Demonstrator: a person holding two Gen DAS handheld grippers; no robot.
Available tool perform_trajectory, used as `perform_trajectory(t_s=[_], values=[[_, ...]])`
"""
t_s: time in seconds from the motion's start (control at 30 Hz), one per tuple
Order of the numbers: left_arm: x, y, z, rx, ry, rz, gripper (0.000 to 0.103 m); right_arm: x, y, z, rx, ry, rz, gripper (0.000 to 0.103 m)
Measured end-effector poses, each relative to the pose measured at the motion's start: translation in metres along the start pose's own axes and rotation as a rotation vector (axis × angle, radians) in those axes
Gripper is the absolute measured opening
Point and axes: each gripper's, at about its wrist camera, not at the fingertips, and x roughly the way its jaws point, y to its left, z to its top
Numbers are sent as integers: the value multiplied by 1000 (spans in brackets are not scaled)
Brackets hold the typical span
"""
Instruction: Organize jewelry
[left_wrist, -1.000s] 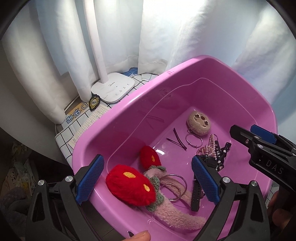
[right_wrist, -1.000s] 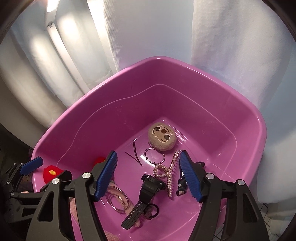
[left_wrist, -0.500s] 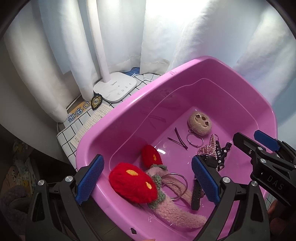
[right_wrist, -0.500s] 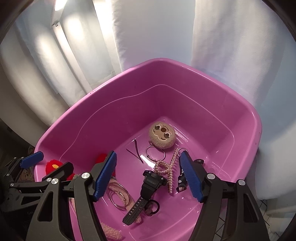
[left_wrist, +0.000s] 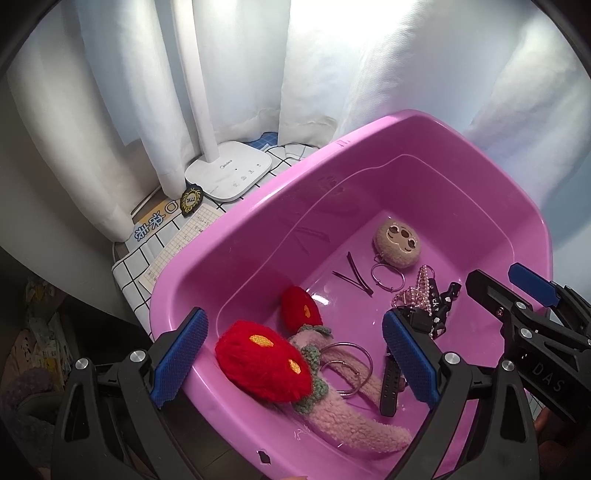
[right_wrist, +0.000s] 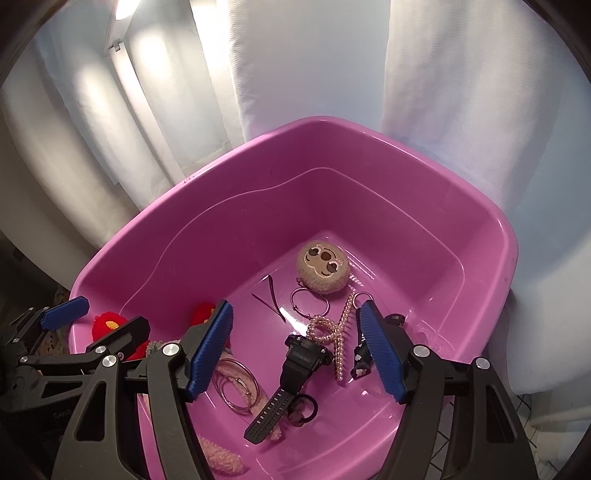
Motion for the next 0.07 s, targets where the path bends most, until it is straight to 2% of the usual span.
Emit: perform_trajectory(t_s=[0.07], values=[[0, 0, 0, -2, -1, -2, 94, 0, 0, 0, 1, -1, -1, 68]])
